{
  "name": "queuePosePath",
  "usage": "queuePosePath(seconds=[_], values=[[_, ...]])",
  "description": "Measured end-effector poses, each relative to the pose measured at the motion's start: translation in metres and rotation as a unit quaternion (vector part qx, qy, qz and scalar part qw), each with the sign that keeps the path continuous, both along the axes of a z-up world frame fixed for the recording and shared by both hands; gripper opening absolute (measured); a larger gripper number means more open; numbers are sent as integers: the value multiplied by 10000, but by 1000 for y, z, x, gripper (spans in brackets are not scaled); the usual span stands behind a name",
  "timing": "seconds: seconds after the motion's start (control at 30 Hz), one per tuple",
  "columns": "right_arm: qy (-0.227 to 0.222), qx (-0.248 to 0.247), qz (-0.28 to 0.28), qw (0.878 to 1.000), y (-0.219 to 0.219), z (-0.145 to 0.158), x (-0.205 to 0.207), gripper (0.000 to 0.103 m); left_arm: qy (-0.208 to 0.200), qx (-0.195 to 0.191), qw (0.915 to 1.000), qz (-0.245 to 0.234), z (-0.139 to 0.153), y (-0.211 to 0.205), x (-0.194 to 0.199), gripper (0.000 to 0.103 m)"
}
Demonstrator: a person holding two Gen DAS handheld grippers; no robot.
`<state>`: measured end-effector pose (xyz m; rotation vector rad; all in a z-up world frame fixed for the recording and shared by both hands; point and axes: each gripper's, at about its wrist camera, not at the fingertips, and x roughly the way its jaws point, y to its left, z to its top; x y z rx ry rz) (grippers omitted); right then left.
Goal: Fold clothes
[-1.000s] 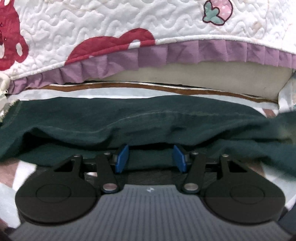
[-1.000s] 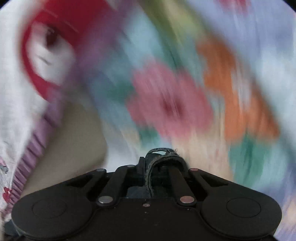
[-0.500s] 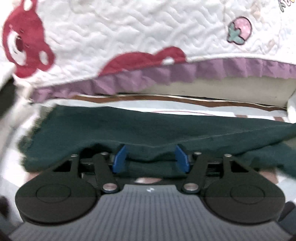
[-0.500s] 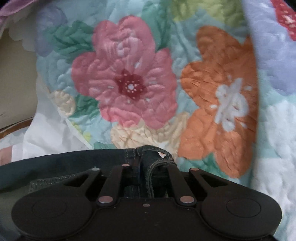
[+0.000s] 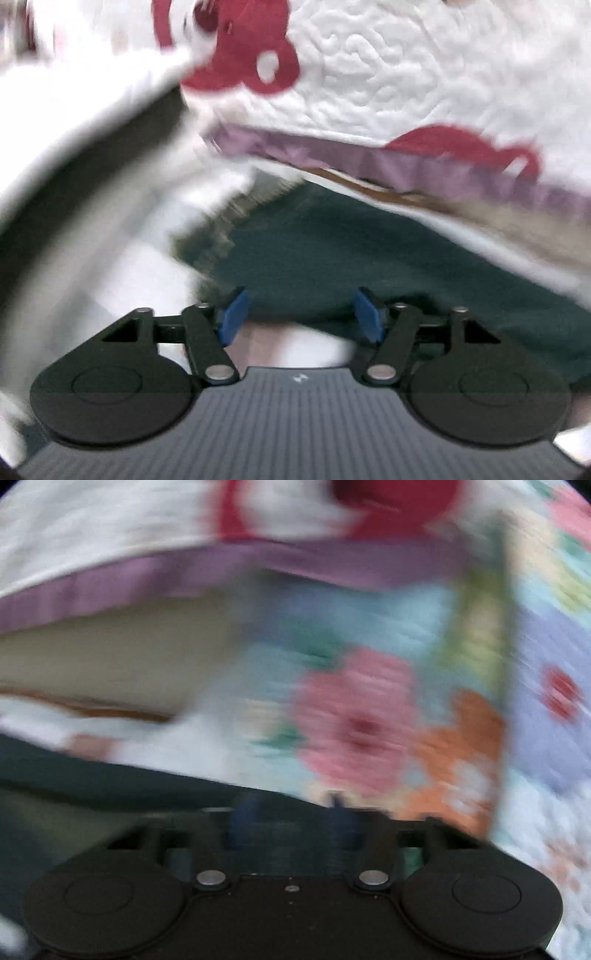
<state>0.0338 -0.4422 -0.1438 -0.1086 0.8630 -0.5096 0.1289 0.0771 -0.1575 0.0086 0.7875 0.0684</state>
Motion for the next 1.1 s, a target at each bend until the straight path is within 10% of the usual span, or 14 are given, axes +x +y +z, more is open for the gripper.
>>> queuePosePath(seconds=[0.17, 0.37, 0.47, 0.5, 0.6, 0.97, 1.1], values=[[6, 674, 1780, 9817, 98, 1, 64, 0, 263, 412, 9984, -269, -20, -4, 8, 78], [359, 549, 3747, 9248, 233, -9, 116, 17, 9, 1242, 9909, -511, -30, -17, 3, 87], [519, 451, 4345, 8981, 279, -20, 132, 31, -254, 1440, 9852, -895, -27, -22, 2, 44], [538, 548, 4319, 8987, 284, -23, 137, 31, -307, 1480, 9838, -963, -25, -23, 2, 15], [568, 791, 4224, 9012, 288, -33, 139, 33, -489, 1633, 9785, -1158, -17, -29, 3, 7], [844, 292, 4089, 9082, 279, -60, 118, 36, -1141, 1179, 9811, -1022, 21, -18, -5, 7], [421, 178, 3590, 9322, 272, -73, 120, 59, -1184, 1095, 9821, -977, 19, -17, -8, 6]])
